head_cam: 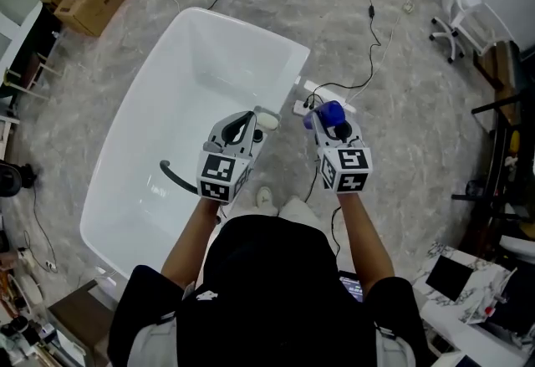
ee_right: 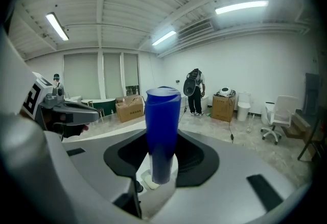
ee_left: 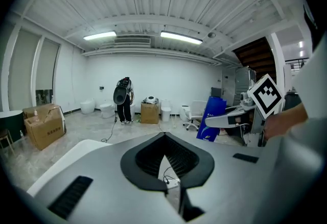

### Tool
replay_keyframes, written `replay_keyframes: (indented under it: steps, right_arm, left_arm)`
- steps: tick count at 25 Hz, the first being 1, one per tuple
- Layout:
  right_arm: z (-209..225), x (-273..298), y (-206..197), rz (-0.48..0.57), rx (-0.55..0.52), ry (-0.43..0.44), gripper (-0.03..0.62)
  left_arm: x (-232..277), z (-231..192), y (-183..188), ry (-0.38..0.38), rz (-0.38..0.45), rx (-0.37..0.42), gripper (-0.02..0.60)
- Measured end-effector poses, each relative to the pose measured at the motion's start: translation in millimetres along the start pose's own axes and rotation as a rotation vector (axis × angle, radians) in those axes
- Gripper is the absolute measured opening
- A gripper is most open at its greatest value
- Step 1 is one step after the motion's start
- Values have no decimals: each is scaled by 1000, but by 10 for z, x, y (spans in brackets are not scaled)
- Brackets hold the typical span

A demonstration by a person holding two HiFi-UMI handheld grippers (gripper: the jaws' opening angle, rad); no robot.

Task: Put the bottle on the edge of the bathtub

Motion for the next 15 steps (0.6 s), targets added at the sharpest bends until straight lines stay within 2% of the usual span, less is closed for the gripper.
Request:
replay_keyframes:
  steps: [5,15]
  right_arm:
    - [102,218,-42,-42,1,17,164]
    - [444,866,-149,-108,-35,104,164]
  left_arm:
    - [194,-65,-69,-13,-26,-34,11]
    - [766,-171,-172,31,-80,-65,11]
Point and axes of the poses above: the fingertips, and each gripper's own axes: x forward along the fingers, z to its right, y out of its top, the point moved 8 cm from there along -x, backward along the fingers, and after that the axes turned 3 degrees about -z, right-handed, at the moved point
